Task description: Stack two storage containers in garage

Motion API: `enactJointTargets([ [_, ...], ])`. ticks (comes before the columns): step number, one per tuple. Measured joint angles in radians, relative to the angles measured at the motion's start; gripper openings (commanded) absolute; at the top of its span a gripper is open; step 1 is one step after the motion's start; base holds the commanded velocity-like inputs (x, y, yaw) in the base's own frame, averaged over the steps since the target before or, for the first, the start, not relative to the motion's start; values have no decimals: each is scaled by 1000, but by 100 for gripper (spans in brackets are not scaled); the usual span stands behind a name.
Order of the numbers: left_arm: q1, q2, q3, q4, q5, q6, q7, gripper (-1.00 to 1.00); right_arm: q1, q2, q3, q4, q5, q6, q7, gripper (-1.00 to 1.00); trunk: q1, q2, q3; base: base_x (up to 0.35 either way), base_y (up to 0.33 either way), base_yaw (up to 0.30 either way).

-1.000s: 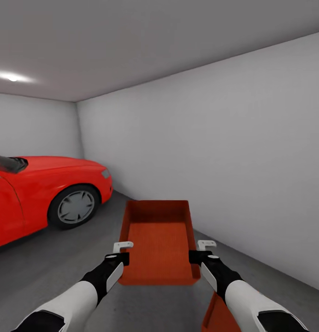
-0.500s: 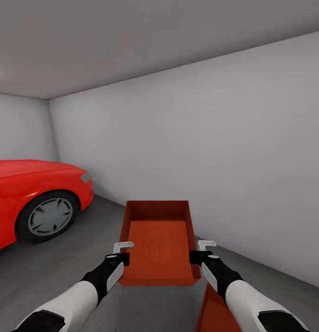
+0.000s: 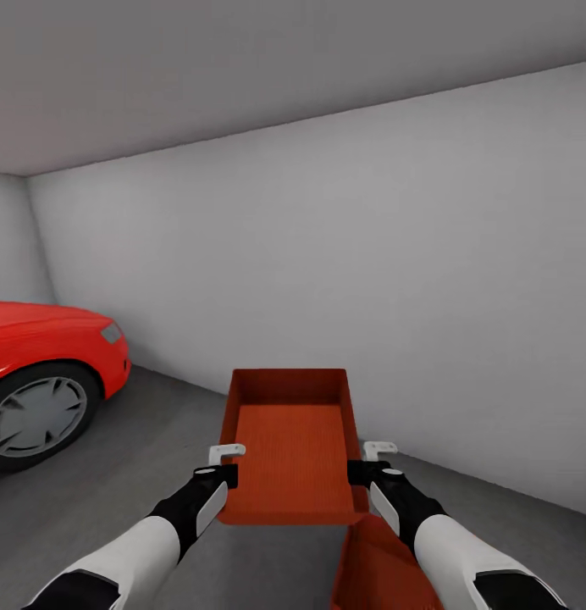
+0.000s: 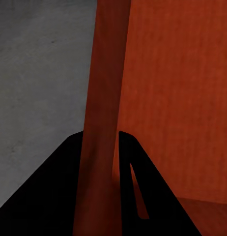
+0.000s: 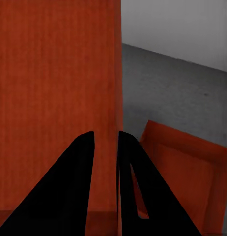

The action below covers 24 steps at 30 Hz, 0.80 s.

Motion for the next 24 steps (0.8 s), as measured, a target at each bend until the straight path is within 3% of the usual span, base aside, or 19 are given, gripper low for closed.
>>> enactJointTargets([
  [10,0,1,-1,0,0,1,-1,-100,0,1,2,0,-2,0,-2,-100,0,0,-2,0,0,-273],
  [24,0,1,-3,0,3,-1,0,-100,0,1,2,0,-2,-2,-2,-100,0,0,-19,0,0,-179],
])
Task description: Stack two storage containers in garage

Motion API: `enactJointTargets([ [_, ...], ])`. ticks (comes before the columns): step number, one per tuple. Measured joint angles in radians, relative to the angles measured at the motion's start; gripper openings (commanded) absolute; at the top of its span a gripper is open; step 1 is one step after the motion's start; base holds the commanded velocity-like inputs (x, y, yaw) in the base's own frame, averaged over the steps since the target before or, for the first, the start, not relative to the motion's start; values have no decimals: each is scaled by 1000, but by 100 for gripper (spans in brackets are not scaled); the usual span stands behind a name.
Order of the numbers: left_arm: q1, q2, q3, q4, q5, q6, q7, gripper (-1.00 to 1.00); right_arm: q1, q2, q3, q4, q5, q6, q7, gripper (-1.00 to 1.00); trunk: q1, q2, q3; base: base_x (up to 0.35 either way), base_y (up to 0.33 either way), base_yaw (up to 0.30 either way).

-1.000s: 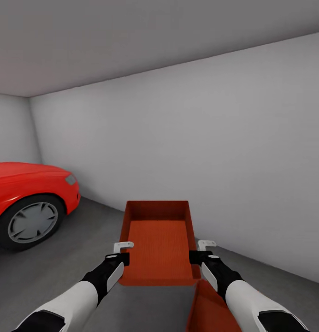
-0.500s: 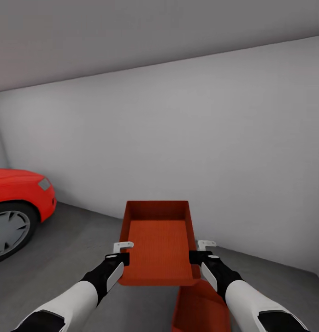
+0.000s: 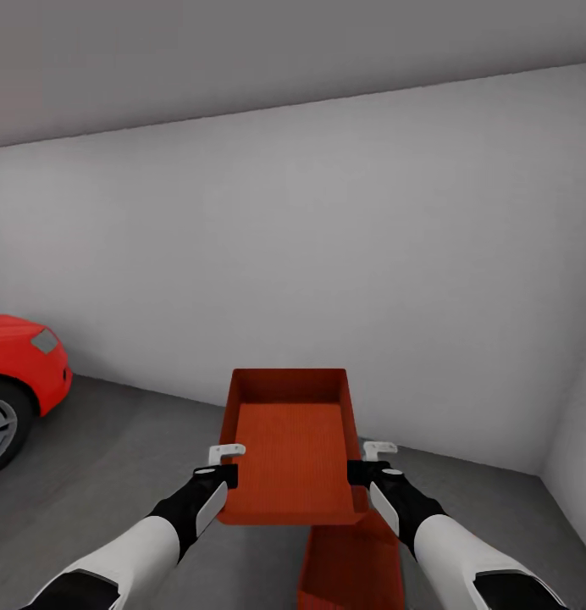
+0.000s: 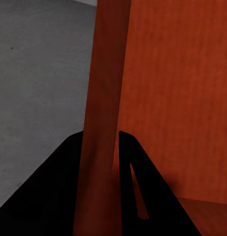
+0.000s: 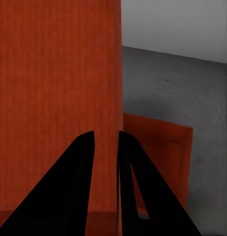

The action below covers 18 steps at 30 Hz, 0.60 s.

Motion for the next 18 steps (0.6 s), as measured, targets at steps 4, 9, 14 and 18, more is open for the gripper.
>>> enactJointTargets([
  [4,0,0,-1,0,1,0,0,-100,0,0,0,0,0,0,0,-100,0,0,-5,0,0,-182],
  [9,0,-1,0,0,0,0,1,-100,0,-1,-1,0,1,0,2,-100,0,0,-11,0,0,-223],
  [14,0,-2,3,0,-4,-1,1,-100,0,-2,-3,0,2,0,4,-100,0,0,-15,75,39,-253],
  [18,0,-2,3,1,-3,-1,1,-100,0,-1,-5,0,5,0,4,-100,0,0,-17,184,152,-265],
])
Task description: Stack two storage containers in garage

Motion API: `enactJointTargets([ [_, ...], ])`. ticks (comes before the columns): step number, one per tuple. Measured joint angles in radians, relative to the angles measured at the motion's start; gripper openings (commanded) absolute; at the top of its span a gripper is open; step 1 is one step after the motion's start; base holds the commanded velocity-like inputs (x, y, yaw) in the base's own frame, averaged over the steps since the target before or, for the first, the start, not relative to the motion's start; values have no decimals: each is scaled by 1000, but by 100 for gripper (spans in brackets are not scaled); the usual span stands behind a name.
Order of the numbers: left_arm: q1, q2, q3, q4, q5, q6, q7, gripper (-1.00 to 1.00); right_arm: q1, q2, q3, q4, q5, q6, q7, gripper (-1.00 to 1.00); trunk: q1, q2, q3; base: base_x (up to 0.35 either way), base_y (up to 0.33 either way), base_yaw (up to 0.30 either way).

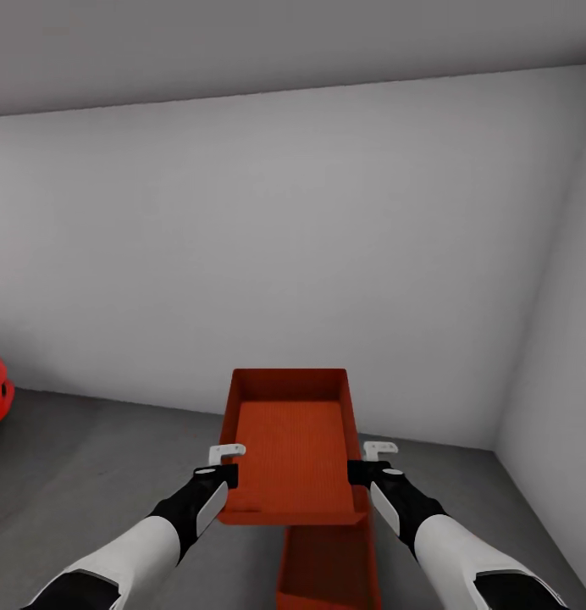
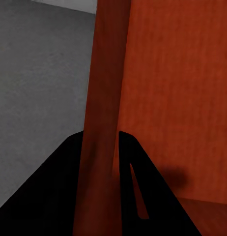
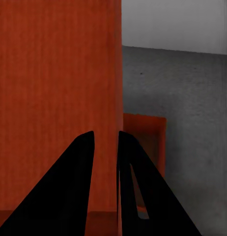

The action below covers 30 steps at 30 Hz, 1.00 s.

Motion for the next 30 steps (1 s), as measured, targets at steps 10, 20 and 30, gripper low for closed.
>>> enactJointTargets([
  [10,0,1,-1,0,1,0,0,-100,0,1,-1,0,1,0,0,-100,0,0,-3,127,94,-280],
  [20,0,1,-5,0,4,-6,0,-100,0,1,1,0,0,-6,-1,-100,0,0,-3,3,2,-248],
  [30,0,2,-8,0,6,-12,0,-100,0,1,6,1,-6,-12,-4,-100,0,0,-3,0,0,-15],
])
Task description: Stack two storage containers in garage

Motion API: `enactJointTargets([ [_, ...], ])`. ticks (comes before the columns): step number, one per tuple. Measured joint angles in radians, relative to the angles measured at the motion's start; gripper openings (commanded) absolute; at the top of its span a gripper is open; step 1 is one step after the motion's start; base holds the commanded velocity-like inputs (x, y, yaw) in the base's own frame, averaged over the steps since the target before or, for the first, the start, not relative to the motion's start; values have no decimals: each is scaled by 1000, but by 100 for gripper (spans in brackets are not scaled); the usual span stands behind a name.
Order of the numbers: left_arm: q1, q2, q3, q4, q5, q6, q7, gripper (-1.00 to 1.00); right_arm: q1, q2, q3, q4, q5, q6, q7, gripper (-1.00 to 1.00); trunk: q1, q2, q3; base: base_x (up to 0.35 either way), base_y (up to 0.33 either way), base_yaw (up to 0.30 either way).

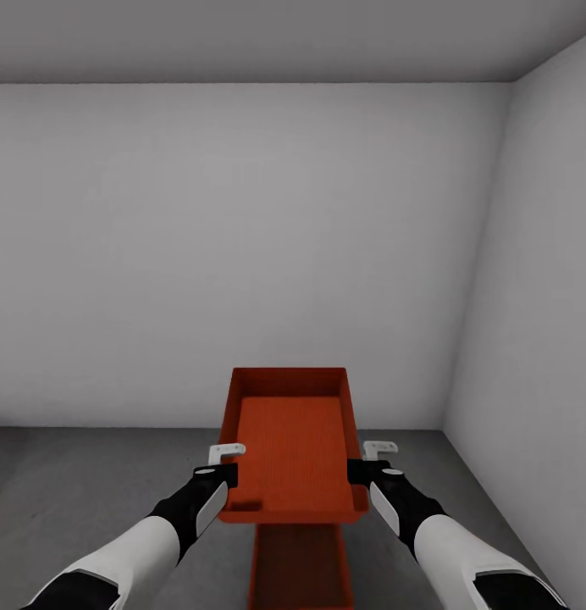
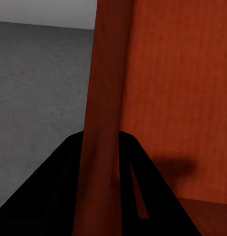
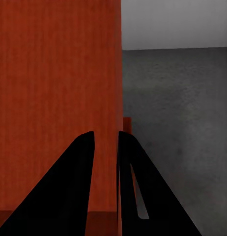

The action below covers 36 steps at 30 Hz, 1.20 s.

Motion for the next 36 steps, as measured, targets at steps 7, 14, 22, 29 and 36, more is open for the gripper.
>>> enactJointTargets([
  [7,0,0,0,0,0,2,0,-100,0,1,-1,0,2,3,0,-100,0,0,0,70,0,0],
  [14,0,0,1,0,0,3,0,-100,0,0,-1,0,1,3,0,-100,-1,0,0,292,0,0],
  [22,0,0,1,0,0,3,0,-100,0,0,0,0,0,3,0,-100,0,0,0,147,0,0],
  [29,0,1,0,0,0,5,0,-100,0,1,-1,1,1,4,-1,-100,0,0,0,6,0,0],
  [36,0,0,3,0,-1,10,0,-100,0,1,1,0,-1,10,-2,-100,0,0,-6,0,0,0],
])
